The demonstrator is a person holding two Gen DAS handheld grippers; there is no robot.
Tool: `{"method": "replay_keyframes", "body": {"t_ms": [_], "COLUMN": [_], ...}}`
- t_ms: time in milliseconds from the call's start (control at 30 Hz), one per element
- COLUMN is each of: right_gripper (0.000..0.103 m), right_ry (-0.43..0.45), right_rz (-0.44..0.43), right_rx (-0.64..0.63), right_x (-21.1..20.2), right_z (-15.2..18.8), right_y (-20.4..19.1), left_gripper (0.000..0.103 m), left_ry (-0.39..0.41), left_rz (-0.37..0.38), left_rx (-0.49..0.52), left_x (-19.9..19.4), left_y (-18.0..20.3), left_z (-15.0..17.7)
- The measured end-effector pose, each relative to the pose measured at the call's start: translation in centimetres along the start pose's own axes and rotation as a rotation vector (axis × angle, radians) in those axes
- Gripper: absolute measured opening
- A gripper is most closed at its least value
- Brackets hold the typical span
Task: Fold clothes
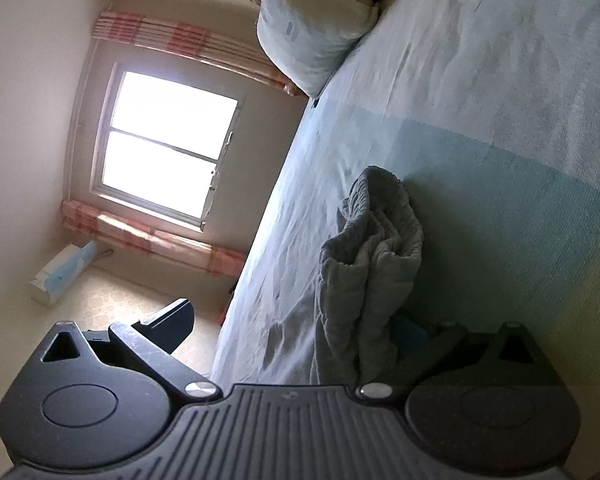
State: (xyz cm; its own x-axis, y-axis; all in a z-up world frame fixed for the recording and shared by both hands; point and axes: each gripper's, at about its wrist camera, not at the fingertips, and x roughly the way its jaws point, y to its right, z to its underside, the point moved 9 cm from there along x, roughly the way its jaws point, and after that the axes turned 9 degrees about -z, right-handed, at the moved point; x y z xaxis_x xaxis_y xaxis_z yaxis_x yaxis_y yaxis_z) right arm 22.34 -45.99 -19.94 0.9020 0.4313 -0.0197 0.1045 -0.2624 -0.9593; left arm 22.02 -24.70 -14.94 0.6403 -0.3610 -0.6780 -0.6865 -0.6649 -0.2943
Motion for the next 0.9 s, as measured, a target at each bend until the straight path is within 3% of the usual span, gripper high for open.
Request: {"method": "replay_keyframes", "body": {"t_ms": [267, 533, 900], "right_gripper": [0.103, 0.103, 0.103], "right_ry": [-0.051, -0.068, -0.19], "right_rz": [0.007, -0.003, 0.071], "right_rx": [0.056, 0.101, 0.022], "right_x": [-0.7, -1.3, -0.1], "right_z": [-0.6, -0.7, -0.5], "right_y": [0.5, 1.1, 0.7], "left_gripper": [0.092, 0.092, 0.092], "left_ry": [0.079, 0.123, 0.07], "left_rz": [0.076, 0.088, 0.121], "left_rx": [0.184, 0.283, 0.246], "left_x": [3.9, 3.4, 3.0], "left_y": [6.1, 7.5, 6.7], "left_z": [-4.0, -4.8, -3.6]}}
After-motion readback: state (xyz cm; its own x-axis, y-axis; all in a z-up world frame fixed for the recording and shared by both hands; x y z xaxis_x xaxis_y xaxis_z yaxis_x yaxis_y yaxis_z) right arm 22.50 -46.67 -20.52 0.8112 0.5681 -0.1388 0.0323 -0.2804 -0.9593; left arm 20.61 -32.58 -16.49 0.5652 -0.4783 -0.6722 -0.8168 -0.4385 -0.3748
